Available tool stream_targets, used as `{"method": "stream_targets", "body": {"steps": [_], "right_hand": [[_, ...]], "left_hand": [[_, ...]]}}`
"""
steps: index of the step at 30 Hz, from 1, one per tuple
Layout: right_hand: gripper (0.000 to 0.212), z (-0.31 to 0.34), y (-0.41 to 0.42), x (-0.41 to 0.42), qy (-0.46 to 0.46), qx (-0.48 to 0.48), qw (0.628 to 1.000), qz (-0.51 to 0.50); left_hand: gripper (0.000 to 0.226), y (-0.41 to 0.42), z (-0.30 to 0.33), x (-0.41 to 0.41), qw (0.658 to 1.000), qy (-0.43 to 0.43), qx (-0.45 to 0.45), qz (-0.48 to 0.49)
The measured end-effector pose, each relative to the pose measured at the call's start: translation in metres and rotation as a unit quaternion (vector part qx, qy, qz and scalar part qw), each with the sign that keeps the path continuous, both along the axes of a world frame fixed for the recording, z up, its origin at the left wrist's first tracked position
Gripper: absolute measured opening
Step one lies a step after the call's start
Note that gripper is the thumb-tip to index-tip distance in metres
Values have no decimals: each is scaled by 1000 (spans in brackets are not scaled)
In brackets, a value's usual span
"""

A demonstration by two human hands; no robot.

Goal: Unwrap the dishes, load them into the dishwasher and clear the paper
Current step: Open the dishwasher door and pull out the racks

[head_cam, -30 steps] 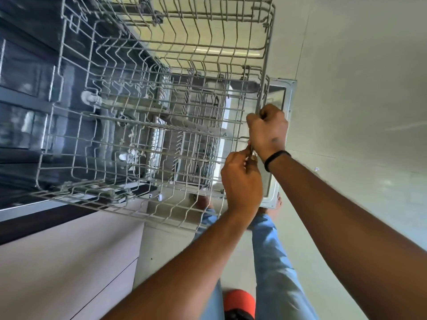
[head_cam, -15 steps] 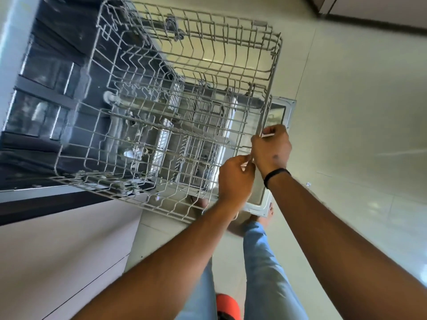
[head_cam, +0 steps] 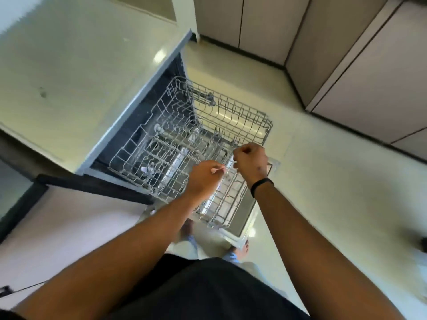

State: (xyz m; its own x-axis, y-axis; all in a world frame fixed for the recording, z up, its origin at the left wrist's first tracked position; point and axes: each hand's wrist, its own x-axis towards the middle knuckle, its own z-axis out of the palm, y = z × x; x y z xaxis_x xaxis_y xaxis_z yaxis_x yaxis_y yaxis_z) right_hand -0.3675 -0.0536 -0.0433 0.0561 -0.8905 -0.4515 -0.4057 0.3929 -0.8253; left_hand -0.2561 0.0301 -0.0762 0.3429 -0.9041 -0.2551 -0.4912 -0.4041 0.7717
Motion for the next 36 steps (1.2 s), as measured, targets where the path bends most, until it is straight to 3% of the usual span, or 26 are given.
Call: {"method": "stream_targets", "body": {"steps": [6, 11, 14, 22, 29, 36], "right_hand": [[27, 45, -11, 28, -17, -33, 996, 79], [10, 66, -3, 45, -32, -20, 988, 147], [12, 77, 4, 58, -33, -34, 983, 177], [11, 92, 44, 115, -61, -39, 964, 257], [19, 91, 96, 202, -30, -65, 931, 357], [15, 92, 161, 292, -34, -75, 895, 438]], "left_hand": [[21, 24, 49, 36, 996, -13, -30, 77], [21, 42, 71, 66, 987, -8, -43, 154], [20, 50, 75, 81, 978, 28, -53, 202], [18, 91, 79, 118, 974, 40, -66, 211], [4, 156, 83, 182, 933, 63, -96, 342], [8, 234, 87, 244, 883, 46, -115, 452]]}}
